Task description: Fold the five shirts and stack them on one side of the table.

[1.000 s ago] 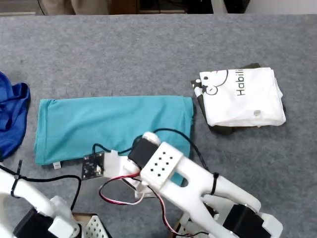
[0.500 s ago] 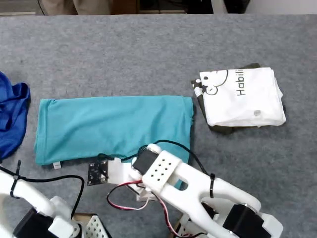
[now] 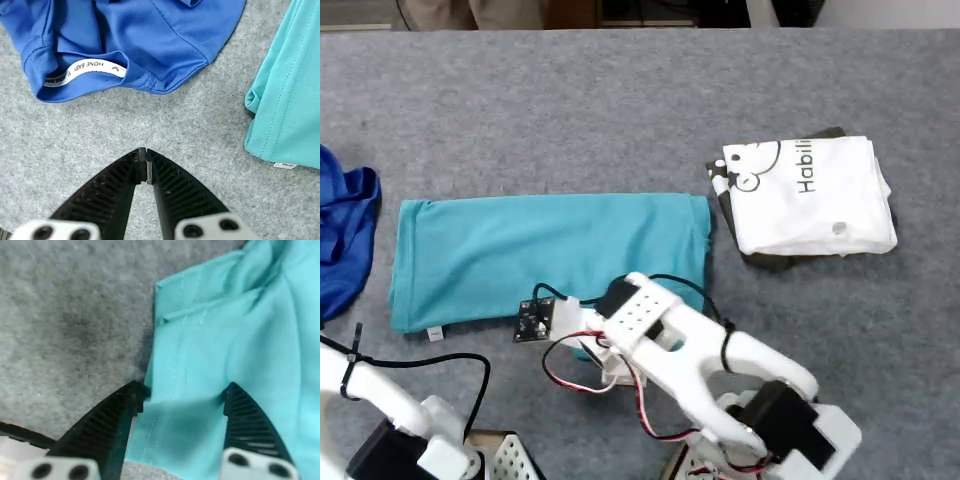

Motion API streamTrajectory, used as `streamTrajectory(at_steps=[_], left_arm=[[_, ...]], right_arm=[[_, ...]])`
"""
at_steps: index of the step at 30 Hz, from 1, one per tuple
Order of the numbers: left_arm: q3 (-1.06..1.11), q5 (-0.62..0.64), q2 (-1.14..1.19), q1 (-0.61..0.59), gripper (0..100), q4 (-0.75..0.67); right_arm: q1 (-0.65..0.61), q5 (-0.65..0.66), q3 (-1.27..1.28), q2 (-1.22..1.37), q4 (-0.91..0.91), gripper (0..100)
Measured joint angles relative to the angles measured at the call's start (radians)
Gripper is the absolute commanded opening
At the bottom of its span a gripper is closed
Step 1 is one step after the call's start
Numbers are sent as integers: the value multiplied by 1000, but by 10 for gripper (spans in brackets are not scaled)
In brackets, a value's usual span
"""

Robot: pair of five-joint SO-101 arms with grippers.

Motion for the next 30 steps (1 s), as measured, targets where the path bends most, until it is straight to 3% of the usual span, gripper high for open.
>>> streamTrajectory(at_steps=[9, 19, 30], left_arm=[[0, 0, 0, 0, 20, 0], [0, -54, 0, 0, 20, 0], [0, -55, 0, 0, 20, 0]], right_arm=[[-2, 2, -18, 26, -2, 263], [5, -9, -34, 32, -38, 2], [94, -46, -141, 69, 48, 5]])
